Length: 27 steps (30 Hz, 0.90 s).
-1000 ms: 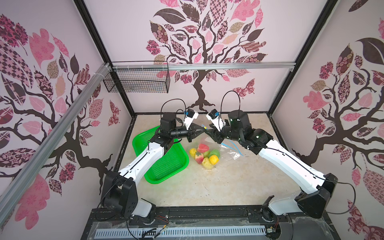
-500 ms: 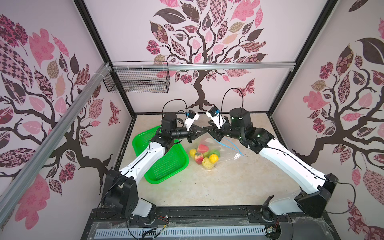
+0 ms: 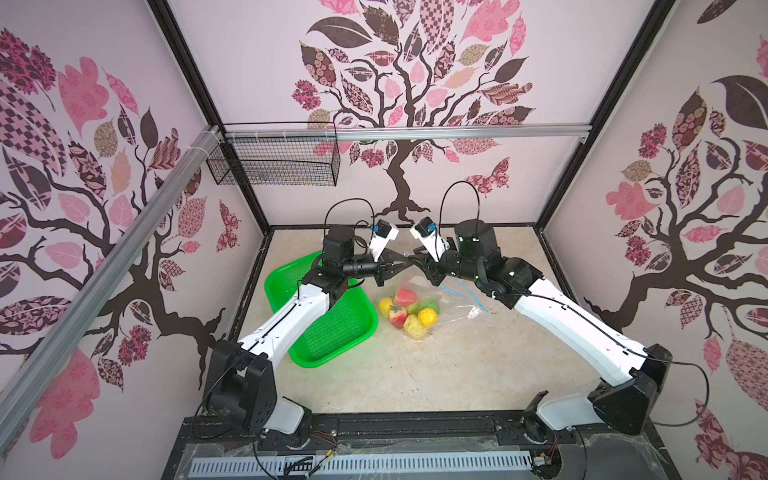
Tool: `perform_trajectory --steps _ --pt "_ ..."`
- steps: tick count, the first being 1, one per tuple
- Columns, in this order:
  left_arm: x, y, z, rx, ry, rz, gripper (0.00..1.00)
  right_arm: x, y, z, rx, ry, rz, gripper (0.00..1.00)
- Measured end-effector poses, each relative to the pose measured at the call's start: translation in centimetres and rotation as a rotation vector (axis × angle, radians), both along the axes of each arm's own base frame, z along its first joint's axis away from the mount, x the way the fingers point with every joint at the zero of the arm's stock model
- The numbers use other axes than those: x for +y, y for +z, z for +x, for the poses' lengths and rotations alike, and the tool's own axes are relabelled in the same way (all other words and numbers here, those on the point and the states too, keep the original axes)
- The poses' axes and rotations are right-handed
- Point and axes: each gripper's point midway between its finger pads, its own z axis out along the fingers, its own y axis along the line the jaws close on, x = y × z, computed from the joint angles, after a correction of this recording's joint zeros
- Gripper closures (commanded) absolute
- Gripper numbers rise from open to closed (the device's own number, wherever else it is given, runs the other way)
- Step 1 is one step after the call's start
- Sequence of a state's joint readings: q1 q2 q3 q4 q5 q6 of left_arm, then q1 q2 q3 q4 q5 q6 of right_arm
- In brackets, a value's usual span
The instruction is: Place the food in the zip-top bag and seal the zipper
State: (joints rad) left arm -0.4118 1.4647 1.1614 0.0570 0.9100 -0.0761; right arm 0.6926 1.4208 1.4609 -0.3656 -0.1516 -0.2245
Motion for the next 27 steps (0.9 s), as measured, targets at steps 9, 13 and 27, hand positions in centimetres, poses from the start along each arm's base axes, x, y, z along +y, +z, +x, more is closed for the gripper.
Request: perform_trajectory --steps 9,13,27 --pt "-0.1 0.0 -0.1 0.000 -0.002 0.000 1.00 0.2 0.0 0.1 -0.001 0.001 0.006 0.65" --pt "0.0 0.0 0.0 0.001 0.000 0.001 1.00 0.3 -0.6 0.3 0.009 0.000 -0.002 0.66" --pt "0.1 -0.2 0.2 0.009 0.016 0.008 1.00 0.5 -0.9 0.1 0.010 0.012 -0.004 0.97"
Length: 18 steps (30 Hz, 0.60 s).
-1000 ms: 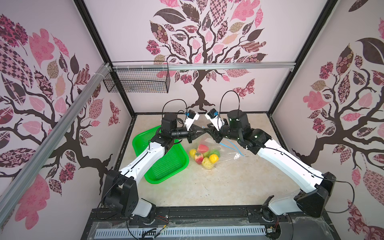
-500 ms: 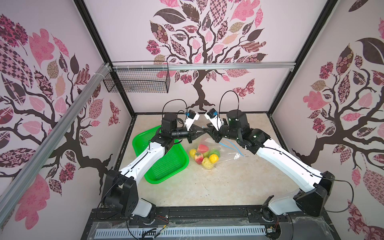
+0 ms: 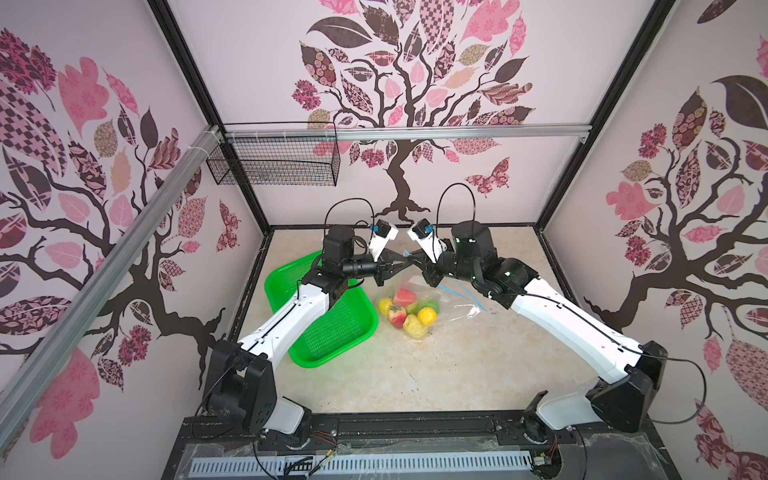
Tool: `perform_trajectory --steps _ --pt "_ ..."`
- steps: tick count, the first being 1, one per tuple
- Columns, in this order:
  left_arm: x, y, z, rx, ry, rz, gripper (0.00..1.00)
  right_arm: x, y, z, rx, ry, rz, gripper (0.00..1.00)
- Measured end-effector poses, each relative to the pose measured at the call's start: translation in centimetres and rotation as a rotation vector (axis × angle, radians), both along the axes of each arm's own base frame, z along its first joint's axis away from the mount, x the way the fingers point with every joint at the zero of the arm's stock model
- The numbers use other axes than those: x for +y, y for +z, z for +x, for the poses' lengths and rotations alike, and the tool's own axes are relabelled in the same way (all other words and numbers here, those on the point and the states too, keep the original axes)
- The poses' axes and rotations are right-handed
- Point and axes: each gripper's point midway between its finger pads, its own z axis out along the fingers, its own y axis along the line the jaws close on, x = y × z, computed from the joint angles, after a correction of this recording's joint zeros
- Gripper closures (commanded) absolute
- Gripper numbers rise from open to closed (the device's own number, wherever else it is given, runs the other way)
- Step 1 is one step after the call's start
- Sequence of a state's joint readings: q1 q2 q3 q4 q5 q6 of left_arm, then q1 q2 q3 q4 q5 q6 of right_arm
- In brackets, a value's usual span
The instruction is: Place the food in the zip-top bag and seal the zipper
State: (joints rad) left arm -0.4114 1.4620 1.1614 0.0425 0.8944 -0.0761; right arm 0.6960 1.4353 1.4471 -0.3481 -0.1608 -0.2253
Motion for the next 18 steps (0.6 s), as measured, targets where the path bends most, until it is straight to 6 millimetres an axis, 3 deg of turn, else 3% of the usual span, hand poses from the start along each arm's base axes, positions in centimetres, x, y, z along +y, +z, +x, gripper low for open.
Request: perform_trajectory --steps 18 --pt "0.1 0.7 -0.9 0.026 -0.017 -0.016 1.00 -1.1 -0.5 -0.7 -0.037 -0.023 -0.013 0.99"
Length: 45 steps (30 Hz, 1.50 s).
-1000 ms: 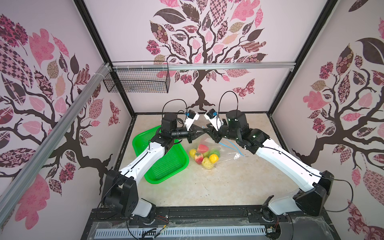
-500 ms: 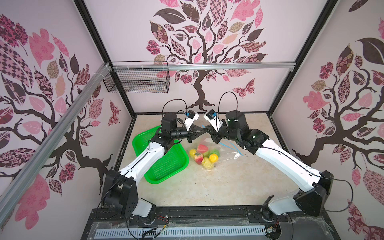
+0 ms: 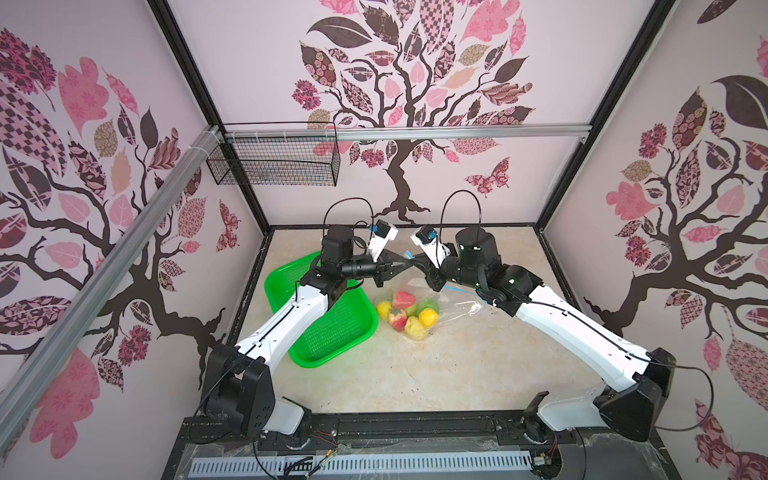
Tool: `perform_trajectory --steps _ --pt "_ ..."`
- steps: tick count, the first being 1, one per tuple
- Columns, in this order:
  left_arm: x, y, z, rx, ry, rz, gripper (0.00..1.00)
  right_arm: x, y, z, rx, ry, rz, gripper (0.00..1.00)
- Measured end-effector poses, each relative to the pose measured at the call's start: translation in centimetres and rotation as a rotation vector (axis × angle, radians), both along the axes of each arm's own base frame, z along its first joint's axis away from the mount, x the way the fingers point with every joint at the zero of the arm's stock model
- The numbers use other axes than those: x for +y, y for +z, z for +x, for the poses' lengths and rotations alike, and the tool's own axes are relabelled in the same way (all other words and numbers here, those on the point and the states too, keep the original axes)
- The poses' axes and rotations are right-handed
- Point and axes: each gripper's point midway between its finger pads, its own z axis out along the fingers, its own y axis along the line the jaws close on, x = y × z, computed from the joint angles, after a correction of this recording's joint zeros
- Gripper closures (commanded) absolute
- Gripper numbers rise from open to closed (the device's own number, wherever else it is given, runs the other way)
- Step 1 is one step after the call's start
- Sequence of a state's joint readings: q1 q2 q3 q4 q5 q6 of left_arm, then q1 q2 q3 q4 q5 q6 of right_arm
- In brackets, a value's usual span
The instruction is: Place the food in the zip-top bag and seal the zipper
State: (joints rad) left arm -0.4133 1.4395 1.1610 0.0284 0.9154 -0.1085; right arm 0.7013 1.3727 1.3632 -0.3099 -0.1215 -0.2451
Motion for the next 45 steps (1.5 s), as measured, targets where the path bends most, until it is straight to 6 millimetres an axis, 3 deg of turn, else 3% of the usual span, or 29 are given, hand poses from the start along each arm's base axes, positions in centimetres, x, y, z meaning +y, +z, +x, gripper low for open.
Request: perform_trajectory --steps 13,22,37,45 --pt "-0.1 0.7 -0.7 0.002 -0.030 -0.019 1.00 -1.2 -0.8 -0.3 -0.007 -0.043 -0.030 0.99" --pt "1.3 2.1 0.6 0.003 -0.015 -0.074 1.00 -1.9 -0.1 -0.6 -0.018 -0.064 -0.018 0.99" --pt "1.9 2.3 2.9 -0.036 0.067 -0.064 1.00 -3.2 -1.8 -1.2 0.059 -0.110 -0.054 0.98" --pt "2.3 2.1 3.7 -0.054 0.109 -0.049 1.00 -4.7 -4.0 -2.6 0.132 -0.148 -0.049 0.97"
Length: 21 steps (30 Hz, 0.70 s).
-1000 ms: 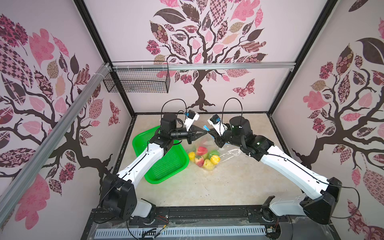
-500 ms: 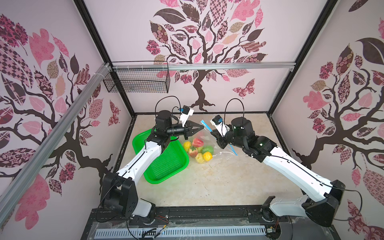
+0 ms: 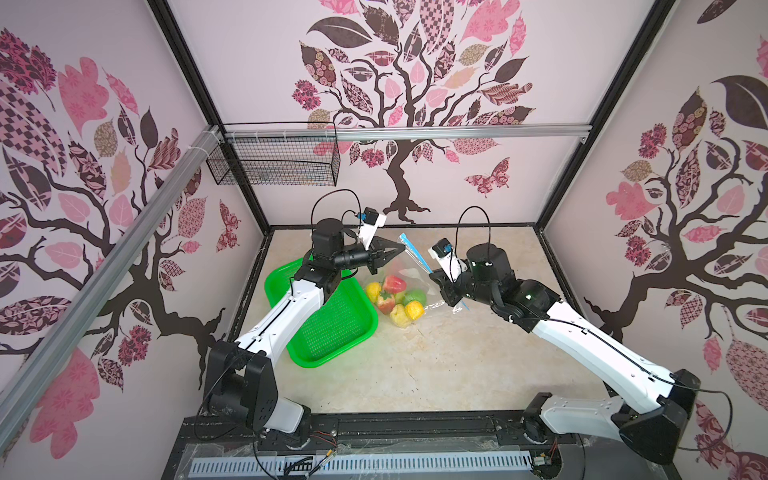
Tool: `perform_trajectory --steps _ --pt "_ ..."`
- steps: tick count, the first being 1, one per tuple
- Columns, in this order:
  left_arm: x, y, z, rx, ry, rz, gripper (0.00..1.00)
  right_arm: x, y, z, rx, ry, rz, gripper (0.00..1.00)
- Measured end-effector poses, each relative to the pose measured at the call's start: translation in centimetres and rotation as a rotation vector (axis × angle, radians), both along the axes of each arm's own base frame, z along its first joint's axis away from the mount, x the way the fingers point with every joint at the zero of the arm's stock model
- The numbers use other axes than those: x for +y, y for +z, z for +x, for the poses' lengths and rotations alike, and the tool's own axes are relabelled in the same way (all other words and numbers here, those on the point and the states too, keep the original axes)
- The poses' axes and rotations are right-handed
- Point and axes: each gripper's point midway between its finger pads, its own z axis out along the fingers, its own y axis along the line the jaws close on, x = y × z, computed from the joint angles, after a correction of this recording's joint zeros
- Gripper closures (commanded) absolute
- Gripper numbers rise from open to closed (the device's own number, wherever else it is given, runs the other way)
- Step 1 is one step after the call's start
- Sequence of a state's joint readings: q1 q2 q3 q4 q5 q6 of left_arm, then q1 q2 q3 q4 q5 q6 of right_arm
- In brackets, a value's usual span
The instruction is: Place the food in the zip-top bag and seal the zipper
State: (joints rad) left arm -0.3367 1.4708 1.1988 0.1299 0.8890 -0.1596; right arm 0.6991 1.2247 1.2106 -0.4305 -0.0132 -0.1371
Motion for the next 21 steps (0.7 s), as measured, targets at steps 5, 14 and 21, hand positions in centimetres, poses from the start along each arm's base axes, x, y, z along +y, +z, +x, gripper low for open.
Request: perform_trajectory --steps 5,14,21 --pt "0.1 -0.4 0.4 0.009 0.011 0.007 1.00 -0.8 -1.3 -0.9 0.045 -0.025 0.011 0.96" --pt "0.2 -1.0 0.9 0.052 0.039 0.027 1.00 -3.0 -4.1 -2.6 0.132 -0.098 0.004 0.95" --pt "0.3 -1.0 1.0 0.055 0.048 0.030 1.00 -4.4 -4.9 -4.0 0.182 -0.140 0.010 0.95"
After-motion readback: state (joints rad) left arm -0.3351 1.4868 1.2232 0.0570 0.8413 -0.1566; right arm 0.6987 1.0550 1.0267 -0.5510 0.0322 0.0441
